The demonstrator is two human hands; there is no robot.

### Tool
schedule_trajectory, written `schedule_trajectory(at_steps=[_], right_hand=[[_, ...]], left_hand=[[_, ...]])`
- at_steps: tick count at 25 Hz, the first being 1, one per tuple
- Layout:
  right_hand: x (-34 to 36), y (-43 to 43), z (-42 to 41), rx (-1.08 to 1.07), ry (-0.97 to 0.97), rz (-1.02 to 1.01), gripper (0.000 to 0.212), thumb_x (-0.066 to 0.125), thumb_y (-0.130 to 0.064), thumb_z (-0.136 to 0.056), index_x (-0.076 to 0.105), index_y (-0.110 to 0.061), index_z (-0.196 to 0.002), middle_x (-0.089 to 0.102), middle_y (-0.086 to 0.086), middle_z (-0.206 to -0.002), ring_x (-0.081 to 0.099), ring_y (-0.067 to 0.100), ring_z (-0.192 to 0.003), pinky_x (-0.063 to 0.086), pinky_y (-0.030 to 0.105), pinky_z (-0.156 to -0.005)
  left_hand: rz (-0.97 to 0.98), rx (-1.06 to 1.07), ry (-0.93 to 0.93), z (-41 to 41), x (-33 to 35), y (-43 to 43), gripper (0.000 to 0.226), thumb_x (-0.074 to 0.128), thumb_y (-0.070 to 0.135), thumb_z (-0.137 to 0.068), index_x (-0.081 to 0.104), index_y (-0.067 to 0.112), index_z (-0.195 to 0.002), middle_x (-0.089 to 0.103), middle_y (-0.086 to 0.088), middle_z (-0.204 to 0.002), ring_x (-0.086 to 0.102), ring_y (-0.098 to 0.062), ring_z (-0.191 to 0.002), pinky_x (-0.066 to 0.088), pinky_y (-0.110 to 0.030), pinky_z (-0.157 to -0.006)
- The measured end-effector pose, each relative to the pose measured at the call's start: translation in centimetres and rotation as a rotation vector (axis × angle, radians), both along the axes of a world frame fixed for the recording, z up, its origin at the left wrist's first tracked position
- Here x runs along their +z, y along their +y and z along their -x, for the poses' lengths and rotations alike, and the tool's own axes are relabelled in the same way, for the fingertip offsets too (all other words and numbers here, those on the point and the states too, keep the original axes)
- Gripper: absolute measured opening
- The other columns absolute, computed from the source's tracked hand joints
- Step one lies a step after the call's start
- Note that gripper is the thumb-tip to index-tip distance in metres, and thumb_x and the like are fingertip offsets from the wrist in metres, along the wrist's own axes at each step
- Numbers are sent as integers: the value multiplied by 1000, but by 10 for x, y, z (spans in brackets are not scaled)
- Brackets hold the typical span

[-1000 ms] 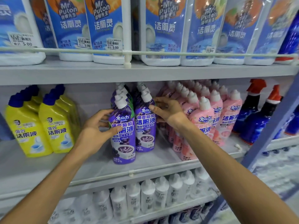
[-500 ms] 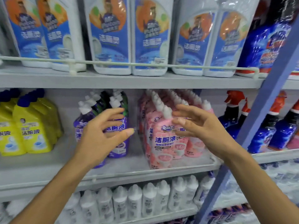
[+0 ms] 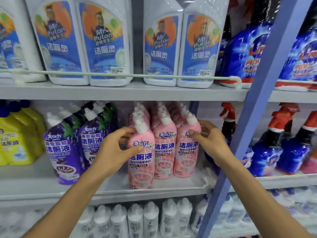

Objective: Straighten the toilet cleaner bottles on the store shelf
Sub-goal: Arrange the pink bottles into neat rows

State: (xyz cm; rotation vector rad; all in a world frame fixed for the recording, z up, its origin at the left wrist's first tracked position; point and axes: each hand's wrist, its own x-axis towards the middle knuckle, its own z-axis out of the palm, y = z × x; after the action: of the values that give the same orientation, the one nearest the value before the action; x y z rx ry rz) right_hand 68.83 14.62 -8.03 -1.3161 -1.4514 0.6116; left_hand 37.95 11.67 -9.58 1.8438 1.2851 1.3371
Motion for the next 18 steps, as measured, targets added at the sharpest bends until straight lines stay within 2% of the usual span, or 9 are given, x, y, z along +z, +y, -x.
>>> schedule_trajectory(at_steps=[3,5,9,14,18], right_hand=[[-6,6,-2,10,-15,-20,49,78,-31,-87,60,-20,-131,70,-8,-107,65,0,-99,59,26,-81],[-6,7,-4,12,-25,-19,47,79,-32,-87,60,-22,-129,71,-9,-105,65,-4,-96,59,23,-77],[-8,9,-2,-6,-45,-33,50,79,-33,-86,61,-20,-131,73,-5,-108,67,0,-98,61,32,-82],[-8,9,2,14,-32,-23,49,79,-33,-86,61,-22,-130,72,-10,-107,68,-1,-96,60,19,-74],[-6,12,-3,38,26,45,47,80,-39,-84,65,-25,-125,73,-5,-113,70,14,-106,62,41,-87]], left_hand=[[3,-54,-8,4,5,0,44,87,12,-74,68,28,-110,73,7,-105,69,-16,-96,61,-44,-82],[7,-75,-8,6,5,1,45,87,10,-75,68,27,-113,72,5,-108,68,-17,-99,61,-46,-82],[-12,-89,-10,11,6,0,48,85,7,-75,67,35,-110,70,10,-110,67,-9,-99,62,-32,-78],[-8,-132,-34,17,6,0,48,84,6,-74,68,33,-111,68,3,-111,66,-11,-99,62,-30,-78],[-10,-103,-52,20,11,2,44,85,12,-75,71,24,-115,71,-2,-109,69,-15,-97,62,-31,-81]])
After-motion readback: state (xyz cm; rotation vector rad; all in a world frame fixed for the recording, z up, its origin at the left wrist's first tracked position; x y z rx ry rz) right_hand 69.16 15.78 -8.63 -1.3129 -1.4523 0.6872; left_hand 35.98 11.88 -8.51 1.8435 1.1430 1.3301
